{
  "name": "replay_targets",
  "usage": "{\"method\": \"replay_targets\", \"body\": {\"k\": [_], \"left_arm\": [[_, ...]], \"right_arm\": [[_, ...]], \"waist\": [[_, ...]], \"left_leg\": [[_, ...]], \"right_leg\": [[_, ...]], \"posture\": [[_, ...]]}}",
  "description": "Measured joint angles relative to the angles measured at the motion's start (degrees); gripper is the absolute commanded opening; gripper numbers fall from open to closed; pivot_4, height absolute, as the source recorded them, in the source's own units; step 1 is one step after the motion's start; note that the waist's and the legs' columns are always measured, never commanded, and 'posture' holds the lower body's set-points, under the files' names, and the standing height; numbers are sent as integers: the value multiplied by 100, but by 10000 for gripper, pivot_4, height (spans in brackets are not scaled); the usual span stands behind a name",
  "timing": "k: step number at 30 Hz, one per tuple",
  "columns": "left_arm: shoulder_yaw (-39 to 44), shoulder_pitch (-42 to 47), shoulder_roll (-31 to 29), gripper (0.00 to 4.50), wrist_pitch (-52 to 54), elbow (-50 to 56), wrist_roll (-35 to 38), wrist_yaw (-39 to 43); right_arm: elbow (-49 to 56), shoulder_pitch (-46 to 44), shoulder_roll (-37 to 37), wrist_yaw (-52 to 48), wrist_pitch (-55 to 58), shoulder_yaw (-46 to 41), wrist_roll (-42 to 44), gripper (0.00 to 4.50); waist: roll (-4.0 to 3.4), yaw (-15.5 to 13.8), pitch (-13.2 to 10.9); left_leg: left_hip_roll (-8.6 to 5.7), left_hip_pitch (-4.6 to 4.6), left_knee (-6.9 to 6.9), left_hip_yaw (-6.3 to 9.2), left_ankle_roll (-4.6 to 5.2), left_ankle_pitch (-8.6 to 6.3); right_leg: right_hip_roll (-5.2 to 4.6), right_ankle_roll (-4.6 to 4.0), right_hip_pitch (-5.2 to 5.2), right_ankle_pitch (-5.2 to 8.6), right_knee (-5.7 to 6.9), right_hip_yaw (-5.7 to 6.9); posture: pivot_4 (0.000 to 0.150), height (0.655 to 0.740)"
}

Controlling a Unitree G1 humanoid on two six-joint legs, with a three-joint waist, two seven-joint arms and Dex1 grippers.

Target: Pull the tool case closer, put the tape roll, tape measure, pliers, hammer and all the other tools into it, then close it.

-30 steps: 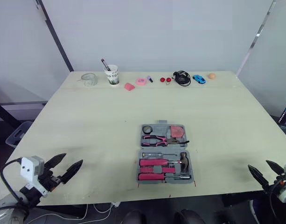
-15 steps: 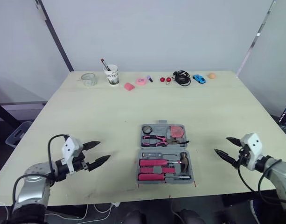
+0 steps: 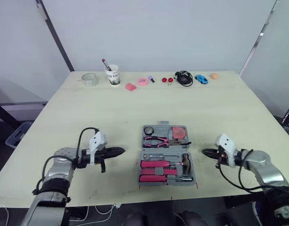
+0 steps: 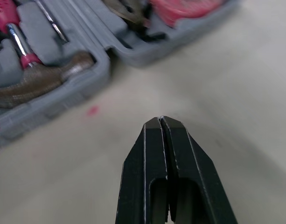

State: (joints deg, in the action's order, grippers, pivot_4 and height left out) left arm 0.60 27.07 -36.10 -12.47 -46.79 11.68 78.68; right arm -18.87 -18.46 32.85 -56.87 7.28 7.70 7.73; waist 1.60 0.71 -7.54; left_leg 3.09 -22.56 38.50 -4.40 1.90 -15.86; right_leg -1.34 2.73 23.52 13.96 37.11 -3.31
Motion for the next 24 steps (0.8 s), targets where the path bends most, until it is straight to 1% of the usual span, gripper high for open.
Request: {"method": "replay_targets", "body": {"k": [6, 11, 16, 24], "left_arm": [[-199, 408, 121, 767, -217, -568, -318, 110], [-344, 644, 301, 767, -314, -846, -490, 152], [-358, 855, 446, 767, -386, -1016, -588, 109], [-370, 884, 530, 767, -541, -1250, -768, 89]], "right_arm": [[-303, -366, -189, -9, -91, 227, -253, 0], [-639, -556, -290, -32, -232, 425, -484, 0], [-684, -565, -445, -21, -291, 471, -536, 0], [-706, -582, -543, 19, -388, 491, -634, 0]], "waist": [[0, 2, 0], [0, -2, 0], [0, 3, 0], [0, 11, 0]], "left_leg": [[0, -5, 0, 9, 0, 0], [0, -8, 2, 12, 0, 0], [-1, -8, 3, 16, 0, 0], [0, -8, 4, 18, 0, 0]], "right_leg": [[0, 0, 0, 0, 0, 6], [0, 0, 0, -1, 2, 8], [1, 0, 0, -1, 6, 10], [2, 0, 0, 0, 11, 11]], "posture": [[1500, 7400], [1500, 7400], [1500, 7400], [1500, 7400]]}}
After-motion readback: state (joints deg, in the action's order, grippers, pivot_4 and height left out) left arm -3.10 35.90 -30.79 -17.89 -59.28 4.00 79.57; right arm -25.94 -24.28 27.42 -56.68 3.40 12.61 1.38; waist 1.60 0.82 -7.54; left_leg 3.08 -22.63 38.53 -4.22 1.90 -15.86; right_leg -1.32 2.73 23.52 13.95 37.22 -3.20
